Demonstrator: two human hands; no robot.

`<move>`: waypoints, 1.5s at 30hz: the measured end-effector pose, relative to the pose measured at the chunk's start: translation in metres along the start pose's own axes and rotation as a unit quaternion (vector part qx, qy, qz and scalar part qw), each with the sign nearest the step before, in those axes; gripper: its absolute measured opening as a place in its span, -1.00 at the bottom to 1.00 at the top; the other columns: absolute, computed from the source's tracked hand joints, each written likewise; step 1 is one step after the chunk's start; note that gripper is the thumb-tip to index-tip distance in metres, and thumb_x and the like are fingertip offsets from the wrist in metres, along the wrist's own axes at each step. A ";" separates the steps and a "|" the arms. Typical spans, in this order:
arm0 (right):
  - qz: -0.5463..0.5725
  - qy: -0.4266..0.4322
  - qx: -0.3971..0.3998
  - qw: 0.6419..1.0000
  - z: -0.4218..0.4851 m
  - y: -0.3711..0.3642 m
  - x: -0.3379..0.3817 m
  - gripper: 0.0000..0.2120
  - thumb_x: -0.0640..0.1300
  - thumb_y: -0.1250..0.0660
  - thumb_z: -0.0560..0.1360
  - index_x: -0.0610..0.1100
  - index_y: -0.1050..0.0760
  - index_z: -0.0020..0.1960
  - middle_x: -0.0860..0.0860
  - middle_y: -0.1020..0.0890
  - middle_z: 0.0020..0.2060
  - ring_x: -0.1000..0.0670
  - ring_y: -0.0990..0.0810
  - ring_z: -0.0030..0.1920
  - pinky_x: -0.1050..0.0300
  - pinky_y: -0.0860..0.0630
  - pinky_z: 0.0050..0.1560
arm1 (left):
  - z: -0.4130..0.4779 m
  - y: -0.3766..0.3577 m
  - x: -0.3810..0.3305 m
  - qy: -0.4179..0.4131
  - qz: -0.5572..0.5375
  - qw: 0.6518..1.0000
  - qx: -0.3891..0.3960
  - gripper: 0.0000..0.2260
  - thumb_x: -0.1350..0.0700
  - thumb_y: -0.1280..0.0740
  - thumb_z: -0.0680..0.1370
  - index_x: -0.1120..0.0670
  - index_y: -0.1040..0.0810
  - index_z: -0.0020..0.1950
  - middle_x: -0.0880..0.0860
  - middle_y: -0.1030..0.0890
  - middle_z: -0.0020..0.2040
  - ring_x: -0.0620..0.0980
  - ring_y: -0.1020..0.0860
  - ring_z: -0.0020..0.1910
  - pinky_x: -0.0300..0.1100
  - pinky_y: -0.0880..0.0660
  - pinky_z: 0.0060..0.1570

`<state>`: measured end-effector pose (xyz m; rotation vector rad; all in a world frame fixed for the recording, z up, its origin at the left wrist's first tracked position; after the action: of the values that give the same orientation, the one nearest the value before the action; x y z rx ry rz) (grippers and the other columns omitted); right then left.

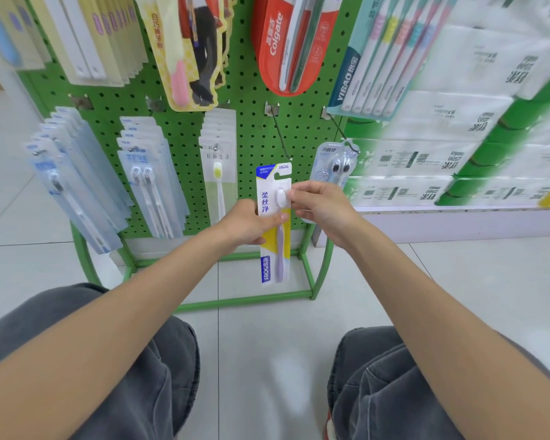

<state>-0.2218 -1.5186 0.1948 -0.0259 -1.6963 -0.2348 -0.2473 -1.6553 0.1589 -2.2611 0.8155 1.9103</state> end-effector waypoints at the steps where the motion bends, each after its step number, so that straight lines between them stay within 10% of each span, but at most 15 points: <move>1: 0.000 -0.003 -0.014 1.000 0.003 0.002 -0.001 -0.96 -0.22 -0.39 0.52 -0.12 -0.56 -0.10 -0.02 -0.62 -0.20 0.06 -0.56 -0.21 0.28 -0.50 -0.16 | 0.002 0.001 -0.001 0.004 -0.006 1.000 -0.003 -0.85 0.07 -0.41 0.55 0.07 -0.60 0.09 -0.02 -0.58 -0.13 -0.09 -0.52 -0.14 -0.20 -0.61 -0.13; 7: 0.032 -0.036 -0.064 0.997 0.021 0.000 -0.017 -0.87 -0.26 -0.36 0.54 -0.13 -0.53 -0.18 -0.07 -0.60 -0.23 0.01 -0.54 -0.23 0.24 -0.50 -0.20 | 0.015 0.005 0.000 0.005 -0.021 0.997 -0.069 -0.89 0.21 -0.25 0.63 0.09 -0.55 0.05 0.12 -0.58 0.03 0.02 -0.52 -0.07 -0.06 -0.62 -0.01; 19: 0.154 -0.033 -0.141 0.977 0.059 -0.013 -0.011 -0.85 -0.25 -0.39 0.52 -0.07 -0.56 -0.21 -0.05 -0.63 -0.17 -0.04 -0.54 -0.16 0.18 -0.50 -0.16 | 0.040 0.032 -0.017 -0.058 0.022 0.975 -0.212 -0.84 0.22 -0.15 0.65 0.19 -0.52 0.07 0.00 -0.44 -0.26 0.09 -0.48 -0.18 0.09 -0.56 0.03; 30: 0.196 -0.053 -0.199 0.959 0.060 -0.004 -0.024 -0.83 -0.31 -0.33 0.53 -0.10 -0.53 -0.19 -0.04 -0.61 -0.19 0.05 -0.53 -0.25 0.27 -0.49 -0.26 | 0.043 0.016 -0.033 -0.101 0.080 0.984 -0.124 -0.61 0.33 -0.09 0.60 -0.03 -0.52 0.26 0.07 -0.64 0.10 0.07 -0.53 -0.11 -0.08 -0.47 -0.13; 33: 0.175 -0.063 -0.190 0.964 0.059 -0.003 -0.027 -0.86 -0.33 -0.32 0.49 -0.12 -0.57 -0.15 -0.13 -0.68 -0.08 -0.04 -0.57 -0.17 0.16 -0.58 -0.10 | 0.042 0.013 -0.033 -0.101 0.074 0.987 -0.101 -0.55 0.35 -0.08 0.58 -0.08 -0.48 0.30 0.01 -0.63 0.13 -0.01 -0.52 -0.19 -0.13 -0.42 -0.28; 37: 0.136 -0.063 -0.177 0.973 0.053 -0.002 -0.027 -0.90 -0.27 -0.38 0.48 -0.15 -0.59 -0.02 -0.11 -0.68 -0.05 -0.05 -0.61 -0.09 0.00 -0.59 0.15 | 0.041 0.012 -0.029 -0.094 0.059 0.989 -0.100 -0.53 0.35 -0.09 0.58 -0.12 -0.48 0.31 -0.02 -0.63 0.15 0.09 -0.59 0.09 0.05 -0.54 0.14; 42: 0.080 -0.048 -0.175 0.980 0.038 0.010 -0.027 -0.72 -0.17 -0.41 0.52 -0.21 -0.56 0.21 -0.08 -0.63 0.10 -0.05 -0.59 0.11 0.03 -0.52 0.25 | 0.034 0.009 -0.033 -0.043 0.063 0.989 -0.124 -0.58 0.25 -0.18 0.64 0.10 -0.28 0.50 -0.05 -0.38 0.12 -0.06 -0.44 -0.18 -0.06 -0.50 -0.02; 45: 0.058 -0.050 -0.171 0.982 0.029 0.020 -0.029 -0.85 -0.18 -0.39 0.53 -0.18 -0.58 0.08 0.00 -0.61 -0.09 -0.02 -0.57 -0.01 0.03 -0.55 0.20 | 0.032 0.010 -0.023 0.025 0.060 0.985 -0.162 -0.85 0.29 -0.17 0.60 0.05 -0.39 -0.08 0.04 -0.37 -0.12 0.02 -0.37 -0.21 -0.08 -0.41 -0.20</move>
<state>-0.2429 -1.4905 0.1658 -0.3978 -1.7305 -0.4405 -0.2822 -1.6436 0.1761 -2.5010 0.7052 2.1911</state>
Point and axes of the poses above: each hand's wrist, its own z-axis towards the middle knuckle, its own y-axis out of the back of the hand, x = y × z, the point moved 8 cm from there along z, towards the middle knuckle
